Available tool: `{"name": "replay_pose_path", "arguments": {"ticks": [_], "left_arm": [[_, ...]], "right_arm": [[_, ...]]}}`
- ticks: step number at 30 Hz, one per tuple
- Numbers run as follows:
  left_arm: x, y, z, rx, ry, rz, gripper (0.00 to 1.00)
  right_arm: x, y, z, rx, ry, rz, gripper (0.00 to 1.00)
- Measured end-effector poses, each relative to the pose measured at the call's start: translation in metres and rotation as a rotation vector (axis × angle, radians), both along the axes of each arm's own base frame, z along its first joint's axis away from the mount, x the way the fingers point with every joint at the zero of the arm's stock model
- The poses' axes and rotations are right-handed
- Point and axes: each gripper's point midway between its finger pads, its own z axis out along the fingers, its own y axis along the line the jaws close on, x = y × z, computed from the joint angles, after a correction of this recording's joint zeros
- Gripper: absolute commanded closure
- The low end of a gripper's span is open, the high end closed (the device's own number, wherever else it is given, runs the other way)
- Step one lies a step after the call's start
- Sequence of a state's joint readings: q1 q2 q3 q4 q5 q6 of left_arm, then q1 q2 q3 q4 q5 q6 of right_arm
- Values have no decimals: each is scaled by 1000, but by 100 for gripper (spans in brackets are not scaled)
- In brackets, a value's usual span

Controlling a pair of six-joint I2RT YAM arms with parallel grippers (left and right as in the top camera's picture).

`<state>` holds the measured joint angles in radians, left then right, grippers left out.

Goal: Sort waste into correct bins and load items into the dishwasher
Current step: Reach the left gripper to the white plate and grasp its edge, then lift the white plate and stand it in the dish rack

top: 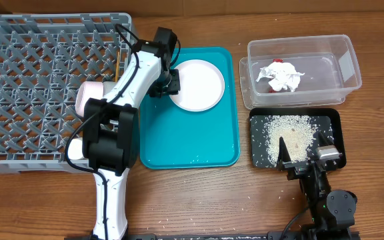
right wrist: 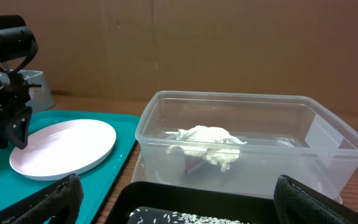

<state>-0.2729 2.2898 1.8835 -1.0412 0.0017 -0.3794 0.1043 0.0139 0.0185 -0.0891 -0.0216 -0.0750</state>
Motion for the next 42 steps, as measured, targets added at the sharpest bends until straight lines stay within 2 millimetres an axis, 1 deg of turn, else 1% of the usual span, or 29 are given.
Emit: {"name": "replay_pose_path", "arguments": {"ticks": [2, 4, 6, 7, 8, 10, 12, 14, 16, 17, 19, 21, 22, 23, 24, 26, 28, 29, 31, 33, 37, 39, 42], "left_arm": [[-3, -4, -1, -9, 10, -18, 63], [-6, -7, -1, -11, 21, -28, 70], [-10, -11, -4, -11, 32, -41, 90], [-12, -12, -6, -11, 41, -46, 96], [-14, -11, -9, -8, 54, -45, 96], [-14, -13, -9, -17, 57, -48, 96], [-24, -10, -9, -11, 99, -51, 96], [-31, -8, -3, -1, 130, -51, 96], [-35, -3, 9, 18, 149, -56, 96], [-35, -1, 19, 31, 143, -60, 96], [-30, 5, 51, 62, 93, -60, 96], [-27, 16, 96, 109, 6, -54, 96], [-27, 24, 123, 138, -48, -47, 96], [-32, 36, 155, 184, -113, -33, 96], [-38, 47, 178, 221, -154, -22, 96], [-64, 77, 227, 339, -218, 9, 96], [-90, 106, 261, 466, -244, 38, 96], [-99, 118, 273, 523, -258, 47, 96], [-104, 134, 286, 617, -283, 64, 96], [-105, 148, 288, 716, -277, 71, 96], [-103, 172, 287, 931, -230, 62, 96], [-103, 184, 290, 1002, -220, 74, 96], [-107, 207, 300, 1090, -211, 126, 96]], "right_arm": [[0, 0, 0, 0, 0, 0, 0], [0, 0, 0, 0, 0, 0, 0], [0, 0, 0, 0, 0, 0, 0], [0, 0, 0, 0, 0, 0, 0], [0, 0, 0, -1, 0, 0, 0], [0, 0, 0, 0, 0, 0, 0], [0, 0, 0, 0, 0, 0, 0], [0, 0, 0, -1, 0, 0, 0], [0, 0, 0, 0, -1, 0, 0], [0, 0, 0, 0, 0, 0, 0], [0, 0, 0, 0, 0, 0, 0], [0, 0, 0, 0, 0, 0, 0], [0, 0, 0, 0, 0, 0, 0], [0, 0, 0, 0, 0, 0, 0], [0, 0, 0, 0, 0, 0, 0], [0, 0, 0, 0, -1, 0, 0], [0, 0, 0, 0, 0, 0, 0], [0, 0, 0, 0, 0, 0, 0], [0, 0, 0, 0, 0, 0, 0], [0, 0, 0, 0, 0, 0, 0], [0, 0, 0, 0, 0, 0, 0], [0, 0, 0, 0, 0, 0, 0], [0, 0, 0, 0, -1, 0, 0]]}}
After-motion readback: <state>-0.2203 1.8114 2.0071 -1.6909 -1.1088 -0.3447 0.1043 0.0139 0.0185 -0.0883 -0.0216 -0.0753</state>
